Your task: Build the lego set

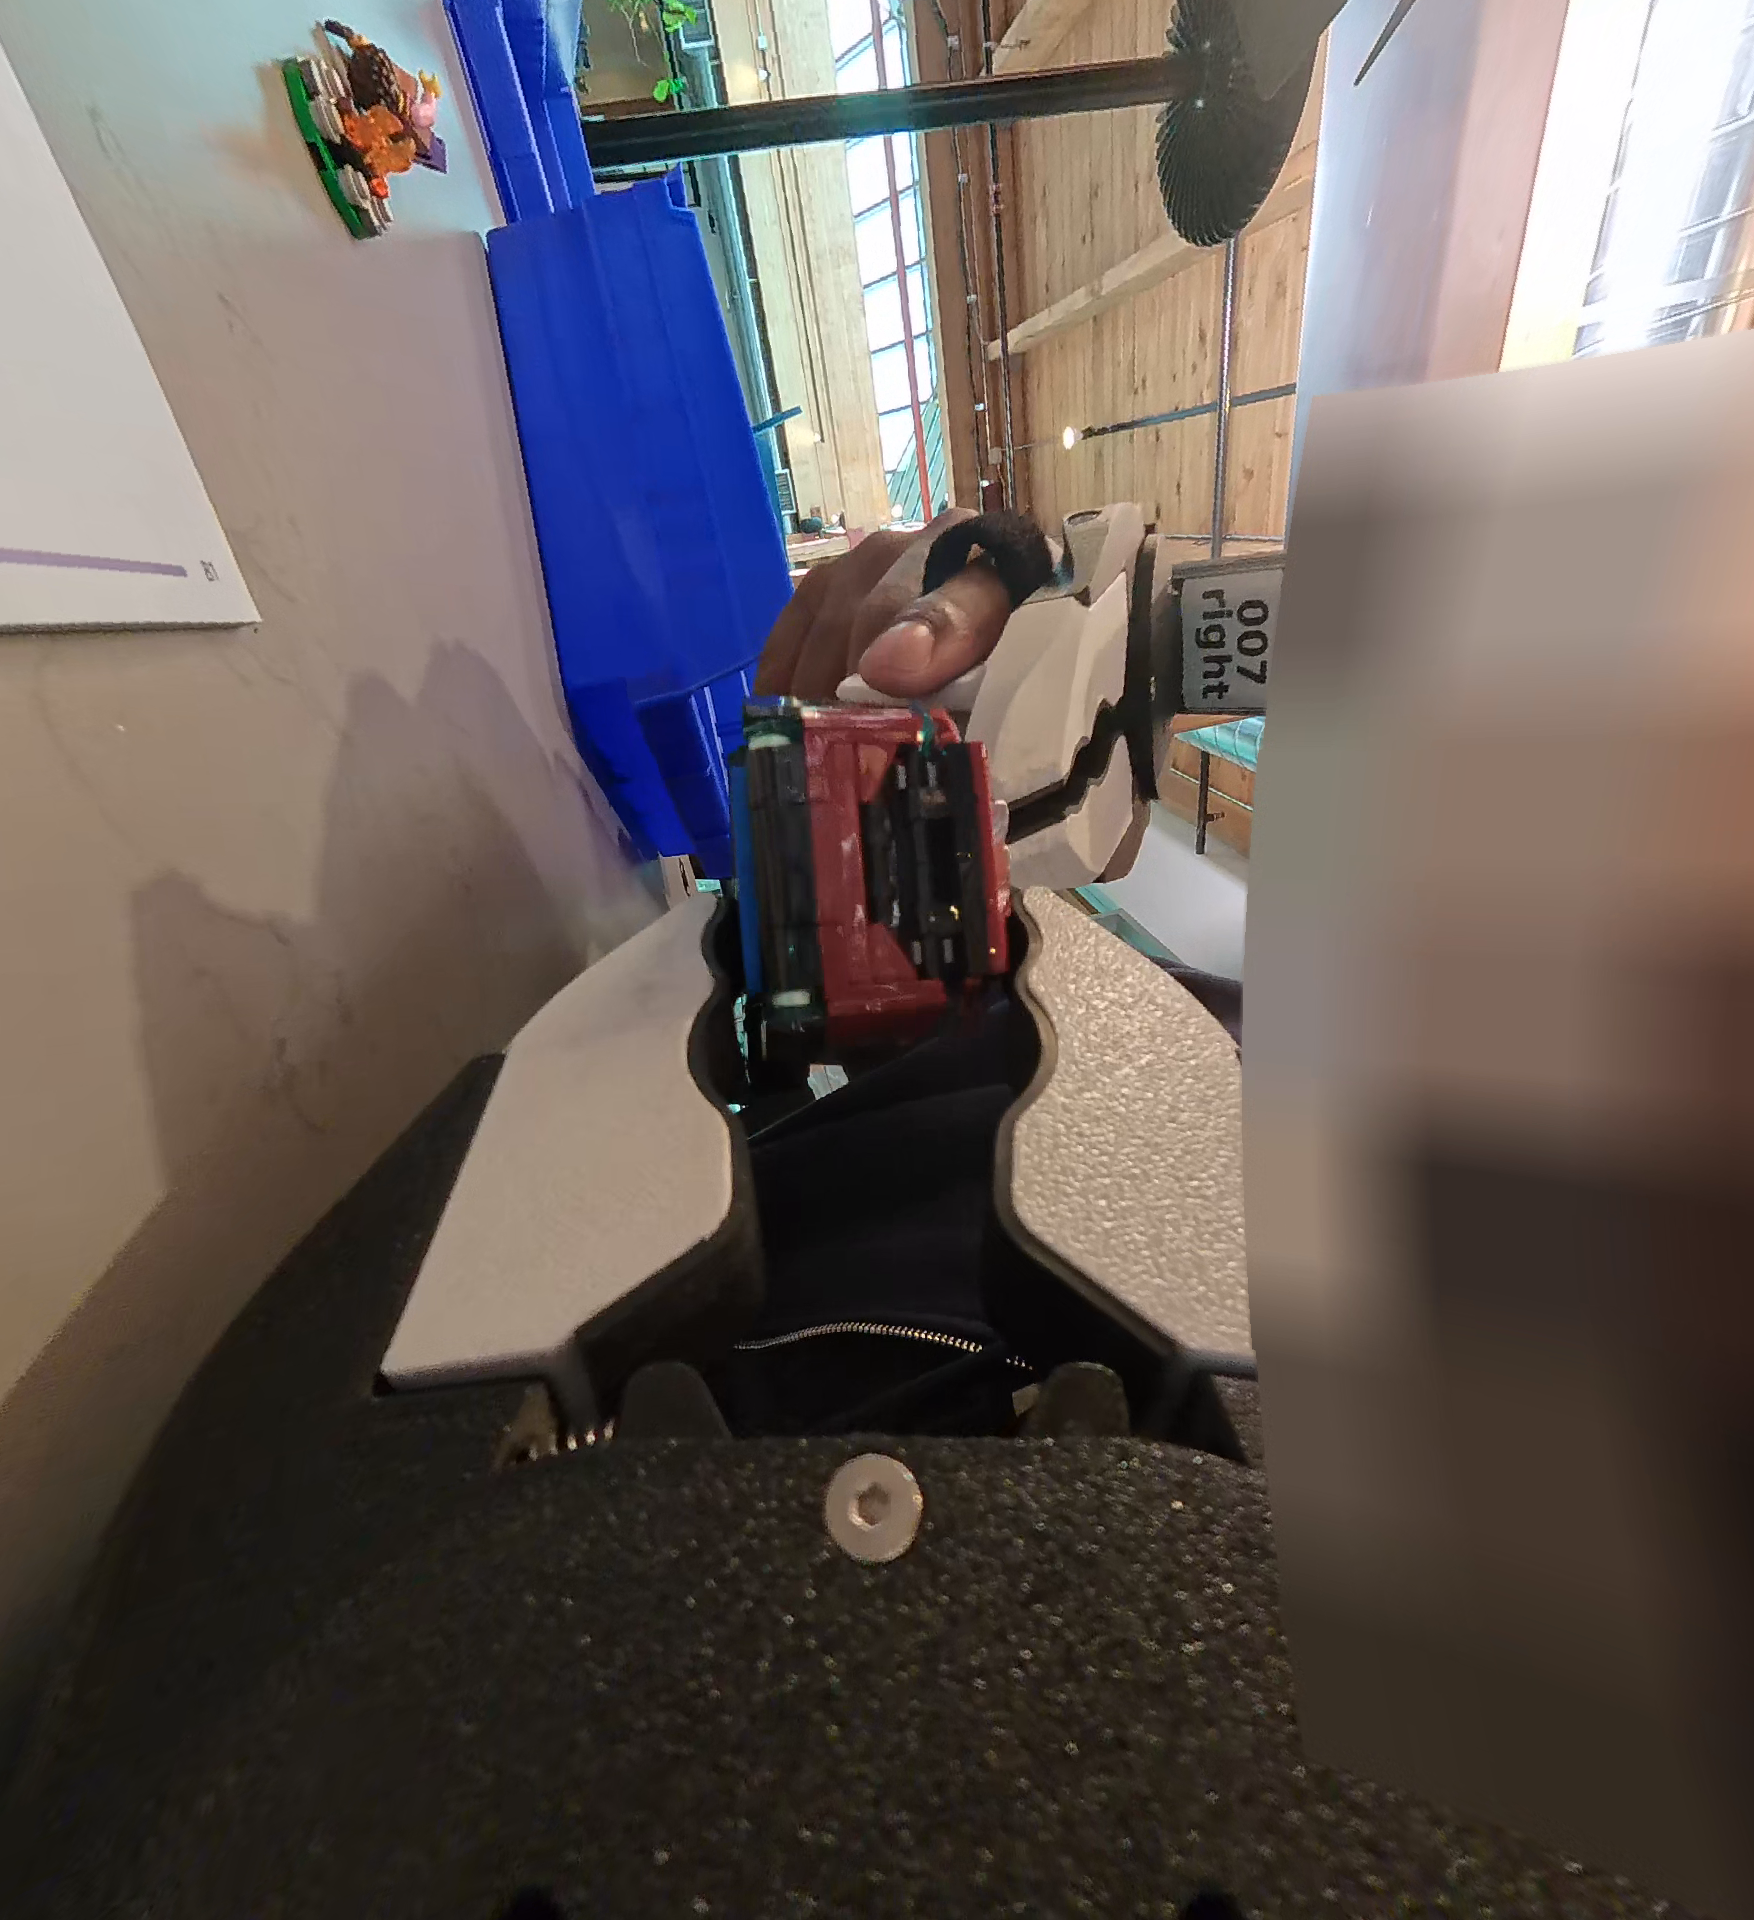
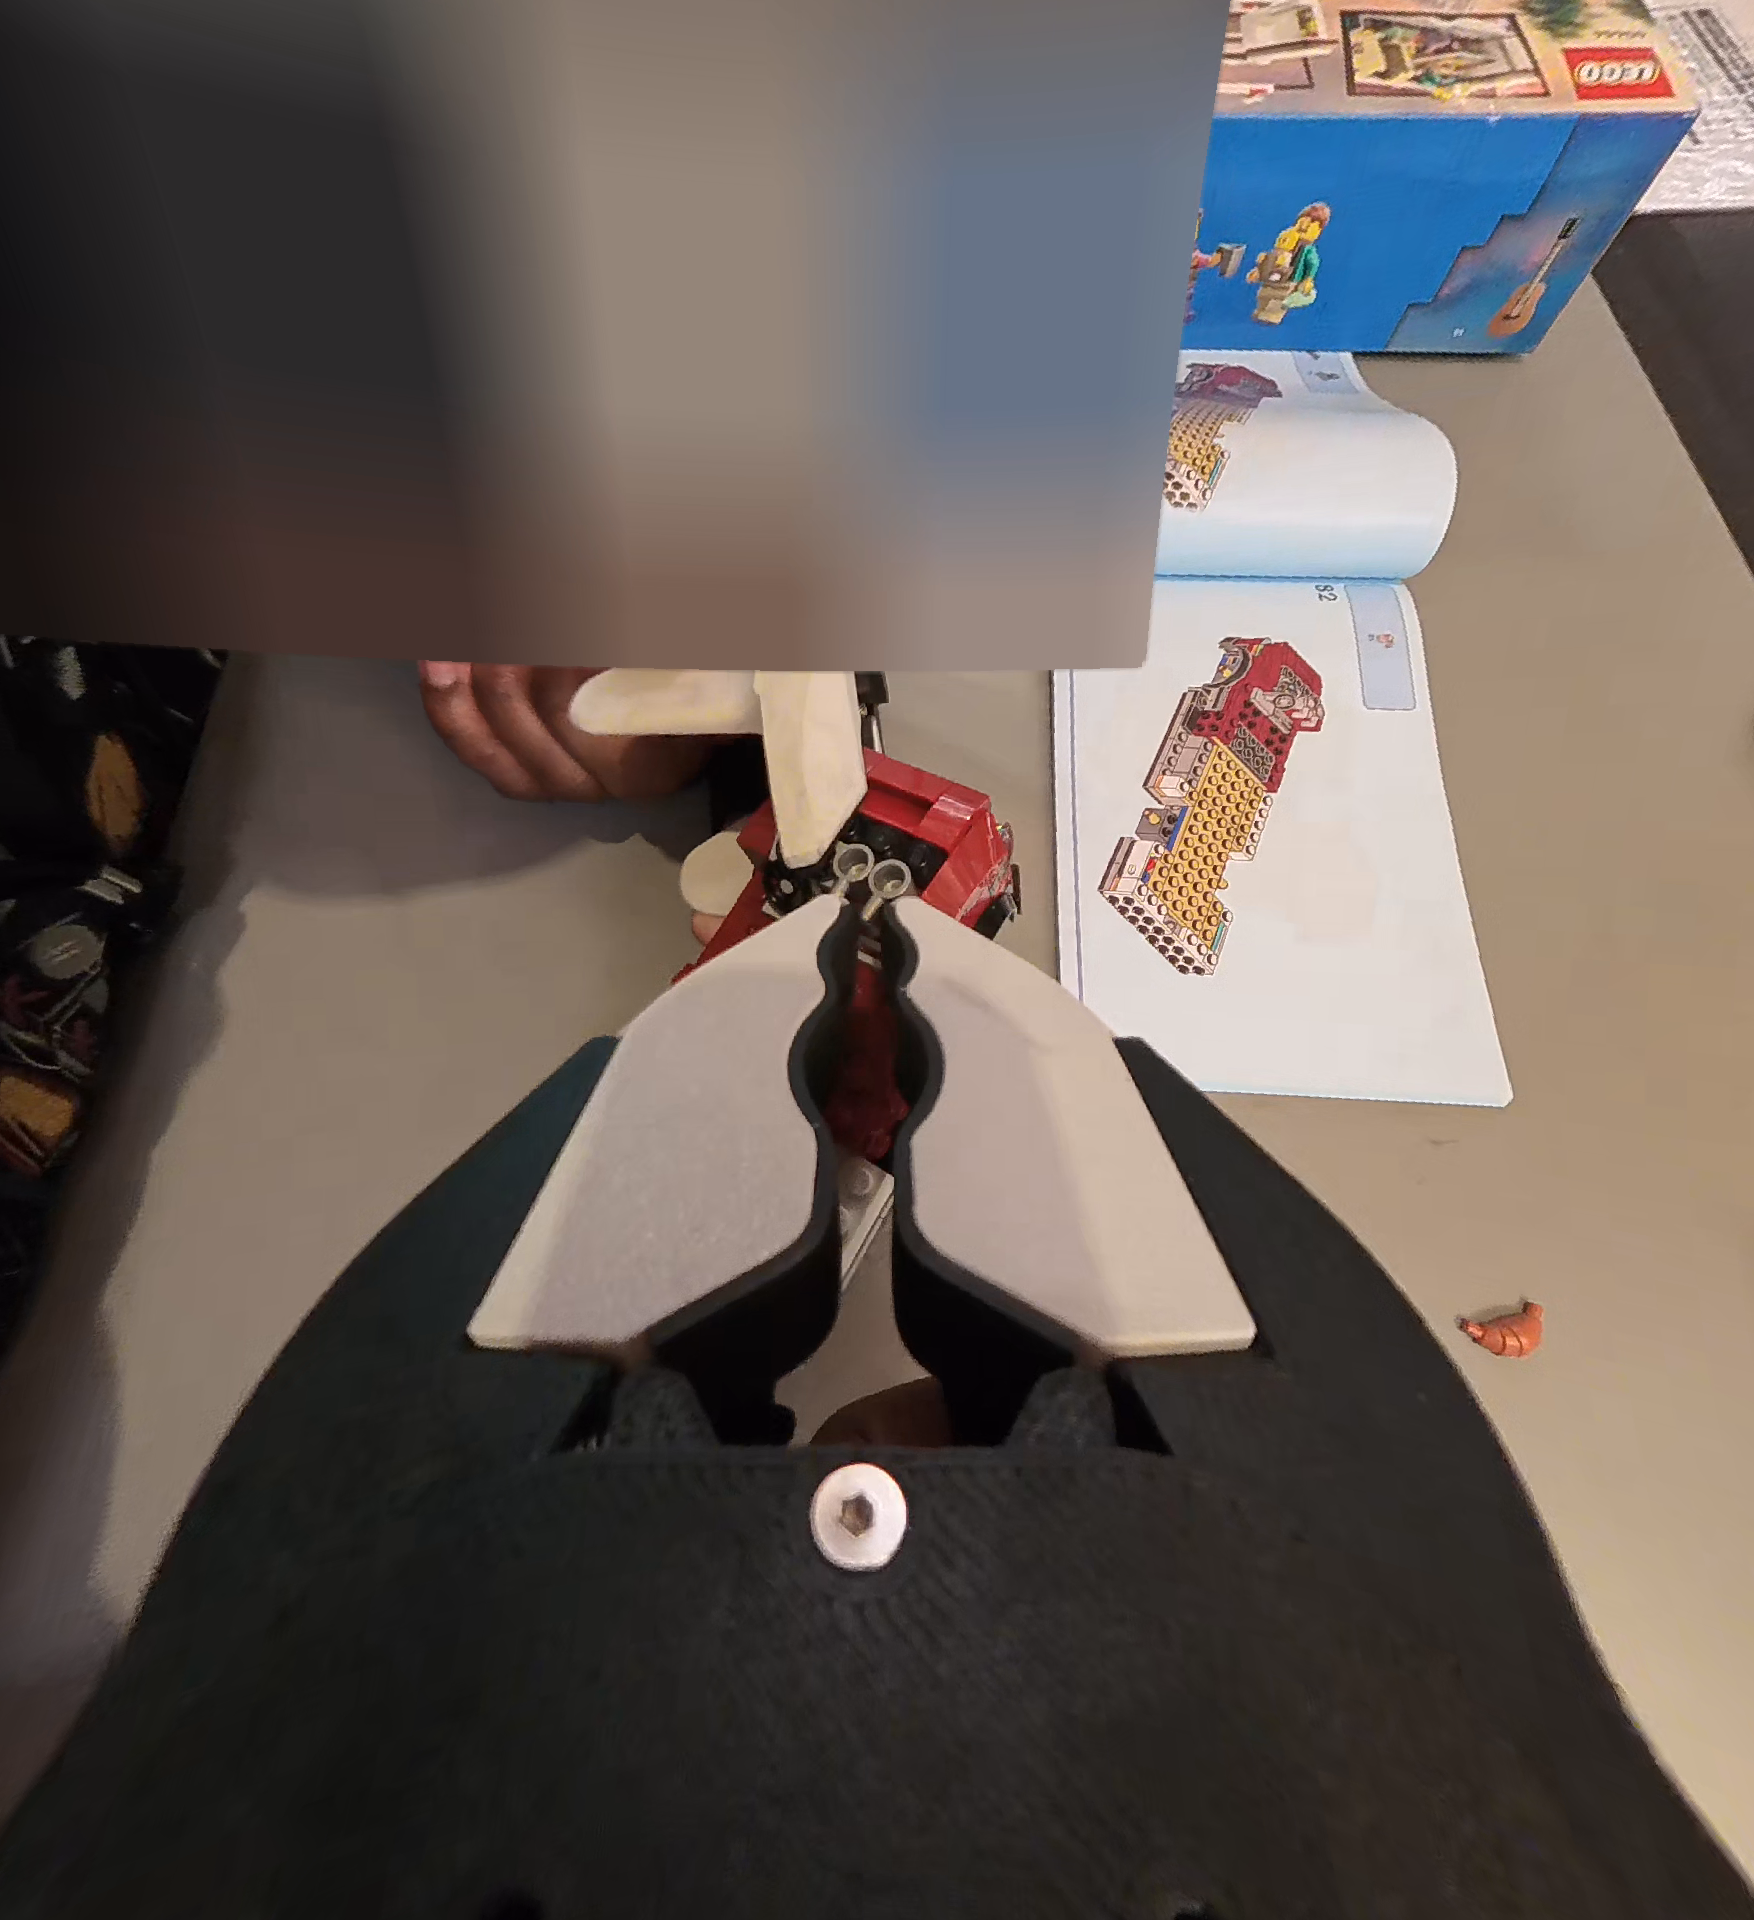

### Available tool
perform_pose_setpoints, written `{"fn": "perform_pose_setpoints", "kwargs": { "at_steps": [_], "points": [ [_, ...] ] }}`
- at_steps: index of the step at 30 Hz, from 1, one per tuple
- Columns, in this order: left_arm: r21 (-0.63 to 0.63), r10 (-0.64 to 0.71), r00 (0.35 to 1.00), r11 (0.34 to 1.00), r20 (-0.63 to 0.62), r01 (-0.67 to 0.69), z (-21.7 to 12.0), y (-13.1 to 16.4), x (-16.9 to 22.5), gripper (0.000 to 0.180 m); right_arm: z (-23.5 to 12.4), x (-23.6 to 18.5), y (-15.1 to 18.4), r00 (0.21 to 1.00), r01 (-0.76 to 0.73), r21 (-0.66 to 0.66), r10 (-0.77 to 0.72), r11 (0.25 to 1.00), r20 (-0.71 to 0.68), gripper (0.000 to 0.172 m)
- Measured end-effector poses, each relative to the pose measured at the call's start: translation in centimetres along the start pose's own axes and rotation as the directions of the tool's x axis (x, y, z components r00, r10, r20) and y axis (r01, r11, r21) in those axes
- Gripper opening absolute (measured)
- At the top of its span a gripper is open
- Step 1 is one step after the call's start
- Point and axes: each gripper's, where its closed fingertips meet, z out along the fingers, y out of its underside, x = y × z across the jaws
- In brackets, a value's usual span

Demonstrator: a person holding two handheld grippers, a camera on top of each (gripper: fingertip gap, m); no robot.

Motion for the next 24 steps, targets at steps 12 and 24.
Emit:
{"fn": "perform_pose_setpoints", "kwargs": {
  "at_steps": [12,24],
  "points": [
    [-0.017,0.005,1.000,1.000,0.003,-0.005,0.15,0.32,-0.02,0.049,-0.10,-0.20,0.12,0.999,0.014,-0.026,-0.013,1.000,0.036,0.003],
    [-0.035,0.000,1.000,0.999,0.001,0.000,0.22,0.56,-0.10,0.049,-0.12,-0.36,0.30,0.995,0.047,-0.057,-0.042,0.997,0.090,0.003]
  ]
}}
